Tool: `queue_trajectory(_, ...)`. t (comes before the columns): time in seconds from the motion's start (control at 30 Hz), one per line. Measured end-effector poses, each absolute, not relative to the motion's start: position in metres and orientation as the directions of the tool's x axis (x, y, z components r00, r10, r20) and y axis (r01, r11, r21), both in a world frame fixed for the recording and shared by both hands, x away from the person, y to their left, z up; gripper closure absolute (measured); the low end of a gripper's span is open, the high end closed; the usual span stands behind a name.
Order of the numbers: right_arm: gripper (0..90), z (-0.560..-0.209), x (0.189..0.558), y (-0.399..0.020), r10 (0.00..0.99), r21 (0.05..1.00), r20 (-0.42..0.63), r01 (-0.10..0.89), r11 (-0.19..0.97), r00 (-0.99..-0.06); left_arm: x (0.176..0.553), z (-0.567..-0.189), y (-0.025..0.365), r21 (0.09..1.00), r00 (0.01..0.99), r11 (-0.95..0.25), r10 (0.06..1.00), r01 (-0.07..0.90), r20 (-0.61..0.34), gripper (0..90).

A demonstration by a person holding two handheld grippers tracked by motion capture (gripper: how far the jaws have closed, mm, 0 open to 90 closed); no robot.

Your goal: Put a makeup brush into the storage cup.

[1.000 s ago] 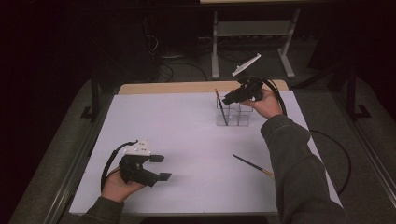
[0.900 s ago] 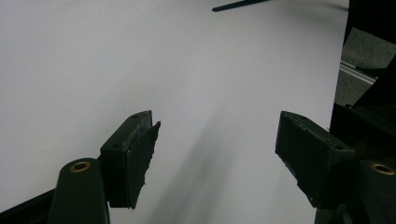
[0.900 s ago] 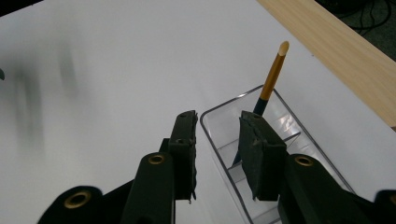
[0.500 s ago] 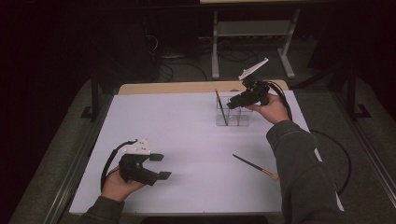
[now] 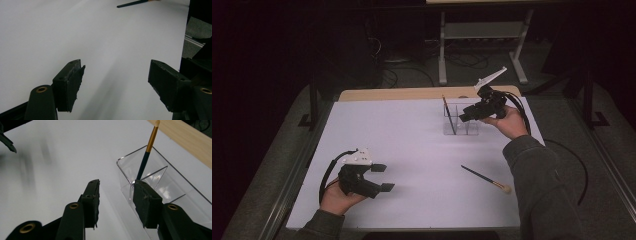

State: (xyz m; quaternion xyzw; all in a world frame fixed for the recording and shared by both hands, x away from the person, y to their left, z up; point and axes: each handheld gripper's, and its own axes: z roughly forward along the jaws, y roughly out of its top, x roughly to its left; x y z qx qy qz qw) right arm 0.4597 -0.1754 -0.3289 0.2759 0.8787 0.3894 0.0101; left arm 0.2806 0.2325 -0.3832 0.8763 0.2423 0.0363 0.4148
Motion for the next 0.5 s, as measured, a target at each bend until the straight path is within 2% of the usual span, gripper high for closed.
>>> queue_trajectory(0.5, 43.3, -0.330, 0.431, -0.186, 0.491, 0.696, 0.179, 0.463, 0.549, -0.852, 0.277, -0.381, 0.232, 0.745, 0.881, -0.543, 0.455, 0.387, -0.126, 25.7)
